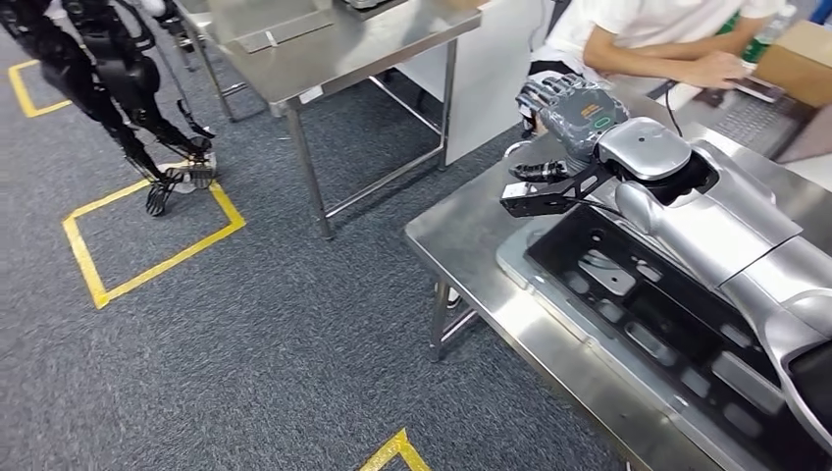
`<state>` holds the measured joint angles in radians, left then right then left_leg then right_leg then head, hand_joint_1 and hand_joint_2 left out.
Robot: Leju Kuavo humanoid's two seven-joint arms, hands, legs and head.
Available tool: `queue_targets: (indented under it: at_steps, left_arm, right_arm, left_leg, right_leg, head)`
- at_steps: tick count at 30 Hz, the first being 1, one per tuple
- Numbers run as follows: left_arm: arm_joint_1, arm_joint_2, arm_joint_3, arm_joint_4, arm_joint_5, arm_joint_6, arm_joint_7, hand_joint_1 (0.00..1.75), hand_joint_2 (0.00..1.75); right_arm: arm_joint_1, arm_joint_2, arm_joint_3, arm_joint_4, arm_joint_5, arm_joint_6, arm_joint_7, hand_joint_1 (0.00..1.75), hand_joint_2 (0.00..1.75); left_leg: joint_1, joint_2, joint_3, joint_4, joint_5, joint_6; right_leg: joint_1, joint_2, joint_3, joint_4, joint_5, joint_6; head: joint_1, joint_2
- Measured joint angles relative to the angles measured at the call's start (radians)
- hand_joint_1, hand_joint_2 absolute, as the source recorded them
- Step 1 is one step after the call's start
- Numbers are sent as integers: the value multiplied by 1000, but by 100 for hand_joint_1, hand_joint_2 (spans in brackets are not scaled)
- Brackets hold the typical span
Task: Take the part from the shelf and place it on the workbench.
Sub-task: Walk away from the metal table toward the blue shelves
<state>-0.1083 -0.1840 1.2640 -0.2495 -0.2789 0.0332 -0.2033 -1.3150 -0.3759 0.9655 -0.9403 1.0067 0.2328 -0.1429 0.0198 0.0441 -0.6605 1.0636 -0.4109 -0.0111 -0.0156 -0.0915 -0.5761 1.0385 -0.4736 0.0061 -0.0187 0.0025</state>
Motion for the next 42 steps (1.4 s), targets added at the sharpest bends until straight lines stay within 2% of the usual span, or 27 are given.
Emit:
queue_targets:
  at_steps: [1, 3, 4, 6, 8, 9, 10, 11, 13, 14, 16, 17, 19, 21, 23, 25, 26, 27, 29, 31, 34, 36, 37, 38, 40, 41, 42]
  left_arm:
    - [0, 0, -1, 0, -1, 0, 0, 0, 0]
    - [2, 0, -3, 0, -1, 0, -1, 0, 0]
    - [2, 0, -4, 0, -1, 0, -2, 0, 0]
    - [1, 0, -4, 0, -1, 0, -4, 0, 0]
    - [-1, 0, -5, 0, -1, 0, -4, 0, 0]
    - [-1, 0, -5, 0, -1, 0, -4, 0, 0]
    - [0, 0, -5, 0, -1, 0, -4, 0, 0]
    - [0, 0, -5, 0, -1, 0, -4, 0, 0]
    - [1, 0, -7, 0, -2, 0, -4, 0, 0]
    - [1, -2, -8, 0, -2, 0, -4, 0, 0]
    - [0, -5, -10, 1, -2, 1, -4, 0, 0]
    - [0, -7, -10, 1, -3, 2, -4, 0, 0]
    - [1, -6, -11, 1, -3, 5, -3, 0, 0]
    - [2, -6, -12, 1, -4, 7, -3, 0, 0]
    - [2, -6, -12, 1, -4, 7, -3, 0, 0]
    - [1, -7, -12, 1, -4, 7, -3, 0, 0]
    - [2, -7, -12, 1, -4, 7, -3, 0, 0]
    - [2, -6, -12, 1, -4, 6, -4, 0, 0]
    - [1, -5, -12, 1, -4, 6, -6, 0, 0]
    - [-1, -5, -12, 1, -4, 5, -8, 0, 0]
    - [1, -5, -12, 0, -2, 4, -9, 0, 0]
    - [-1, -5, -12, 0, 0, 6, -9, 0, 0]
    - [-2, -4, -12, 0, 0, 8, -9, 0, 0]
    - [-3, -4, -12, 0, 1, 9, -9, 0, 0]
    - [-4, -4, -12, 0, 3, 11, -8, 0, 0]
    - [-3, -4, -12, 0, 4, 12, -7, 0, 0]
    - [-3, -4, -12, 0, 4, 13, -7, 0, 0]
  right_arm:
    - [0, 0, 0, 1, 0, -3, 1, 0, 0]
    - [1, 3, 0, 1, 0, -6, 1, 0, 0]
    - [1, 6, 1, 1, 0, -7, 1, 0, 0]
    - [2, 6, 1, 1, 0, -10, 1, 0, 0]
    - [5, 1, 1, 3, 0, -11, 1, 0, 0]
    - [9, -1, 1, 4, 0, -12, 1, 0, 0]
    - [14, -2, 1, 5, 0, -12, 1, 0, 0]
    - [17, -2, 1, 6, 0, -12, 1, 0, 0]
    - [17, -2, 1, 7, 0, -12, 1, 0, 0]
    - [15, -3, 1, 7, 0, -13, 1, 0, 0]
    - [11, -4, 1, 7, 0, -14, 1, 0, 0]
    - [10, -5, 1, 8, 0, -15, 1, 0, 0]
    - [10, -3, 1, 6, 0, -17, 2, 0, 0]
    - [8, 1, 1, 5, -1, -19, 2, 0, 0]
    - [6, 2, 1, 5, -1, -19, 2, 0, 0]
    - [5, 3, 1, 6, -2, -19, 0, 0, 0]
    - [6, 4, 1, 6, -2, -19, -1, 0, 0]
    - [6, 7, 1, 6, -2, -19, -2, 0, 0]
    - [4, 13, 0, 7, -2, -20, -3, 0, 0]
    - [1, 18, 0, 10, -2, -21, -2, 0, 0]
    - [1, 39, 0, 16, 0, -23, -3, 0, 0]
    - [1, 51, 0, 20, 0, -26, -3, 0, 0]
    - [2, 53, 0, 23, 1, -28, -4, 0, 0]
    - [4, 54, 0, 27, 1, -30, -4, 0, 0]
    - [13, 55, 0, 36, 2, -32, -4, 0, 0]
    - [18, 57, 0, 39, 2, -33, -4, 0, 0]
    - [21, 60, 0, 41, 2, -34, -4, 0, 0]
  left_leg:
    - [-4, 0, 6, -15, -1, 8]
    - [-7, -22, 5, -18, 2, 26]
    - [-7, -32, 5, -21, 4, 33]
    - [-4, -50, 7, -27, 9, 44]
    - [-7, -71, 7, -28, 10, 51]
    - [-9, -82, 7, -28, 10, 53]
    - [-11, -94, 7, -28, 10, 54]
    - [-14, -106, 8, -27, 10, 55]
    - [-17, -131, 8, -25, 10, 55]
    - [-17, -143, 7, -24, 11, 54]
    - [-11, -164, -1, -24, 15, 47]
    - [-7, -175, -5, -25, 18, 42]
    - [-3, -190, -8, -28, 21, 31]
    - [-9, -145, -24, 10, -4, 22]
    - [-10, -79, -75, 120, -62, 15]
    - [-2, -56, -126, 223, -99, 6]
    - [1, -51, -129, 229, -93, 2]
    - [4, -45, -111, 198, -72, -1]
    - [3, -14, -37, 71, -20, -3]
    - [-3, 8, 9, -12, 0, 8]
    - [-9, -13, 12, -27, -1, 31]
    - [-7, -32, 16, -34, 4, 44]
    - [-6, -42, 18, -37, 6, 49]
    - [-7, -54, 18, -37, 6, 52]
    - [-10, -80, 19, -36, 6, 54]
    - [-12, -94, 20, -36, 6, 54]
    - [-14, -108, 21, -35, 6, 54]
  right_leg:
    - [3, -8, 1, 2, -3, 6]
    - [3, -23, 4, -2, -6, 17]
    - [0, -16, 6, 2, -14, 23]
    - [-4, 29, -15, 55, -55, 29]
    - [-4, 76, -75, 180, -114, 27]
    - [-2, 85, -108, 239, -131, 25]
    - [0, 90, -129, 270, -130, 22]
    - [1, 92, -132, 264, -109, 17]
    - [5, 112, -91, 151, -30, 4]
    - [5, 138, -66, 92, -1, -4]
    - [7, 178, -37, 18, 21, -14]
    - [9, 183, -33, 11, 18, -15]
    - [10, 156, -23, -7, 23, -17]
    - [4, 125, -7, -26, 29, -23]
    - [4, 95, 2, -35, 30, -28]
    - [6, 66, 3, -34, 27, -29]
    - [6, 51, 3, -33, 26, -27]
    - [5, 38, 4, -31, 23, -25]
    - [6, 14, 5, -23, 14, -15]
    - [10, -4, 5, -14, 4, -4]
    - [9, -22, 10, -11, -5, 12]
    - [3, 14, -1, 25, -34, 21]
    - [0, 42, -22, 73, -63, 22]
    - [0, 68, -53, 137, -94, 22]
    - [2, 88, -118, 255, -132, 21]
    - [3, 91, -132, 270, -122, 18]
    - [4, 94, -128, 246, -92, 13]
  head:
    - [1, 0]
    - [1, 0]
    - [2, 0]
    - [2, 0]
    - [3, 0]
    - [3, 0]
    - [3, 0]
    - [3, 0]
    - [3, 0]
    - [2, 0]
    - [1, 0]
    - [1, 0]
    - [1, 0]
    - [-1, 0]
    - [-4, 0]
    - [-5, 0]
    - [-5, 0]
    - [-5, 0]
    - [-5, 0]
    - [-4, 0]
    - [-3, 0]
    - [-3, 0]
    - [-3, 0]
    - [-3, 0]
    - [-3, 0]
    - [-3, 0]
    - [-3, 0]
